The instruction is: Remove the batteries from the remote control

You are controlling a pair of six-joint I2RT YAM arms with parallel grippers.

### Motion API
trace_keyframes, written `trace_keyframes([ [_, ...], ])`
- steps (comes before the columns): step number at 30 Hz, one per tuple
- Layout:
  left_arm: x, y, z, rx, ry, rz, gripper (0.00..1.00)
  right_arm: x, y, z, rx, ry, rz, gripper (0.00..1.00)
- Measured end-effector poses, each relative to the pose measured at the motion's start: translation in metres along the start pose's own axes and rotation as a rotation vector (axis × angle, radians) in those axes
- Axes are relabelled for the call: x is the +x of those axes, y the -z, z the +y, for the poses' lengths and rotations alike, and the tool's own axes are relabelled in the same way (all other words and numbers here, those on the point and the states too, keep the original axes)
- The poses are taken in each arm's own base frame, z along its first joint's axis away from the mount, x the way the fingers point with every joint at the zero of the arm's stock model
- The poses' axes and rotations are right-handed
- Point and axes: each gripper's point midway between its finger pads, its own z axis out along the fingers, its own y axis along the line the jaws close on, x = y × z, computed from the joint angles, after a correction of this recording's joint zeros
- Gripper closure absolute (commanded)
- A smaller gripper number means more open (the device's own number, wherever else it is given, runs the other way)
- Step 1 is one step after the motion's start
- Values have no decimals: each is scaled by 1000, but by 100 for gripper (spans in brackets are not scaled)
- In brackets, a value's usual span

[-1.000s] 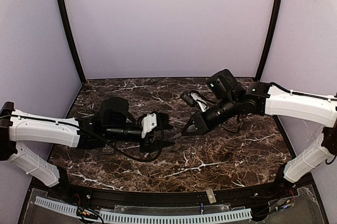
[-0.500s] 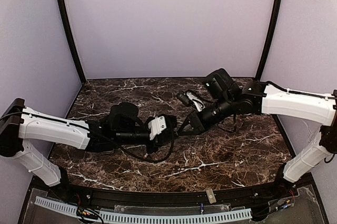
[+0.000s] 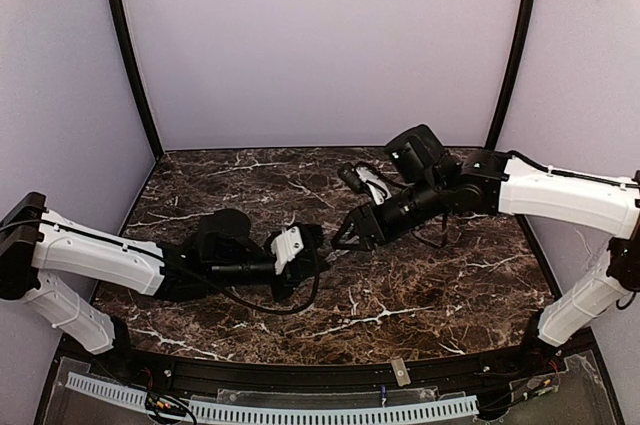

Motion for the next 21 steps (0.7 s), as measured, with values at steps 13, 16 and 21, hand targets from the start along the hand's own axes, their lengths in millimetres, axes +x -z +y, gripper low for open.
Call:
trace_keyframes([
  [13, 34, 26, 28, -229, 339, 77, 100, -38, 67, -34, 229, 0, -273, 8],
  [16, 46, 33, 39, -318, 452, 131, 100, -36, 79, -45, 281, -17, -312, 7],
  [21, 75, 47, 54, -486, 614, 220, 100, -31, 89, -62, 348, -52, -349, 6],
])
